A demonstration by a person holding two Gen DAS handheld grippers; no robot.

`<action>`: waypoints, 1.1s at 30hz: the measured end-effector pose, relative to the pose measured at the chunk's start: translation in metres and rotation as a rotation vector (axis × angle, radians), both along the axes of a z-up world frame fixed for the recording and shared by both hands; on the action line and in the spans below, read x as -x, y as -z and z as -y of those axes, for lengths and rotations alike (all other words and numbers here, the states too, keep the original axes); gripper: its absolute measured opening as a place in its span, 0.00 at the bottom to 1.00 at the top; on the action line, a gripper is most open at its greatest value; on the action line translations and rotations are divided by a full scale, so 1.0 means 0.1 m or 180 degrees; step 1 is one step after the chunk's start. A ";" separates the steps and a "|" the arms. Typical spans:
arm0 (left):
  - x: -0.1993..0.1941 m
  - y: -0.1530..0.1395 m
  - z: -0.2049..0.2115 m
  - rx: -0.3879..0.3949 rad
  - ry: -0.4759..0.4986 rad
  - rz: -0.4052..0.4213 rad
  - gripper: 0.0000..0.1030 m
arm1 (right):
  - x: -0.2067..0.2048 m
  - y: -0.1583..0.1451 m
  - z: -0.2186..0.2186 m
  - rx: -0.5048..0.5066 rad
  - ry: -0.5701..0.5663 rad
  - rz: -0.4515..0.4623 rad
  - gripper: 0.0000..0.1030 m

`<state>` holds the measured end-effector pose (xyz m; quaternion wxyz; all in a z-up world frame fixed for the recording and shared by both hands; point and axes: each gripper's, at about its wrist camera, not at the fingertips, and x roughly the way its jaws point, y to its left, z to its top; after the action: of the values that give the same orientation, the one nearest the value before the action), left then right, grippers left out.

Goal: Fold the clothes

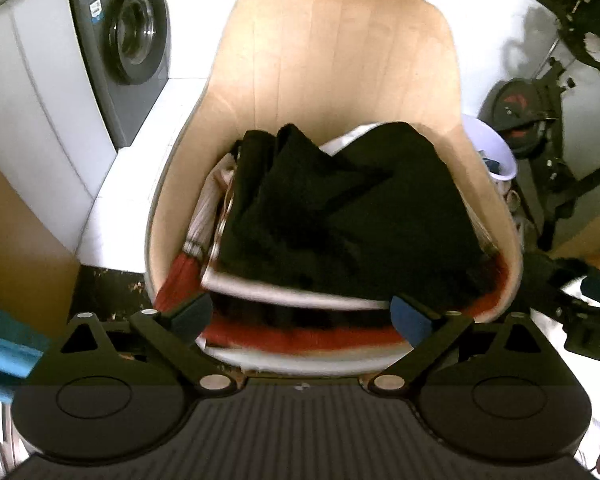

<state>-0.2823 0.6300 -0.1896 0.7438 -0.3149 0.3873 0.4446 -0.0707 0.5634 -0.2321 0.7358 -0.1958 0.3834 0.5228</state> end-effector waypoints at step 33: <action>0.20 -0.66 2.00 -0.0342 0.0363 -0.0383 0.99 | 0.83 -1.00 2.22 -0.0055 0.0645 0.0175 0.99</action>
<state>-0.3027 0.4302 -0.1235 0.7590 -0.2248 0.4242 0.4397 -0.1541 0.3411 -0.1318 0.7968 -0.1640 0.3763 0.4434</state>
